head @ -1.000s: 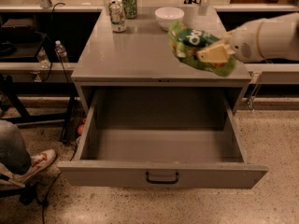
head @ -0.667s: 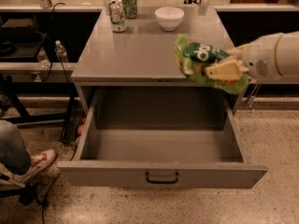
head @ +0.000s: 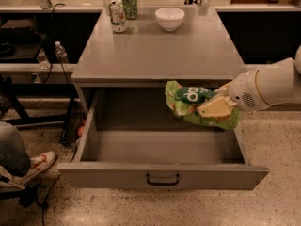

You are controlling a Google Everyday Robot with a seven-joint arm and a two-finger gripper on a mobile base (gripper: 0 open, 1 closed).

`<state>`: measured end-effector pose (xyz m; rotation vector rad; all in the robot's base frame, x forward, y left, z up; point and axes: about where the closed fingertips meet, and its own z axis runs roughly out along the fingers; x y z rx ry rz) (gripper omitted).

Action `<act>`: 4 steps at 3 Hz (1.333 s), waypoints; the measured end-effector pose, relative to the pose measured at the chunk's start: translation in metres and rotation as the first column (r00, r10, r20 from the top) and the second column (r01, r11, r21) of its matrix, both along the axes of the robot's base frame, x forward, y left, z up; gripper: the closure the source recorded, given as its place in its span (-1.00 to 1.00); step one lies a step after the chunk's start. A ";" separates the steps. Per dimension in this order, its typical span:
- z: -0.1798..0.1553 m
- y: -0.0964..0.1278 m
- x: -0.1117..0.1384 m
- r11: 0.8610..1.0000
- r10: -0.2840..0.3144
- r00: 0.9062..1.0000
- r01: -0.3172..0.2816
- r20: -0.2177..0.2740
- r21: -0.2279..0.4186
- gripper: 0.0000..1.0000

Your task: Place green rice chip bag into top drawer

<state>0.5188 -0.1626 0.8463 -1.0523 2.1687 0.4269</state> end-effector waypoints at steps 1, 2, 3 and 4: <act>0.000 0.000 0.000 1.000 0.000 1.000 0.000 0.000 0.000 1.00; -0.026 0.002 0.001 1.000 -0.003 0.999 0.003 -0.040 -0.011 1.00; -0.064 0.008 0.008 1.000 0.018 0.994 -0.019 -0.105 -0.016 1.00; -0.096 0.015 0.016 0.999 0.036 0.988 -0.038 -0.152 -0.014 1.00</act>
Offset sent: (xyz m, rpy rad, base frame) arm 0.0027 -0.0005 -0.0677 -0.0265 0.1037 -0.0162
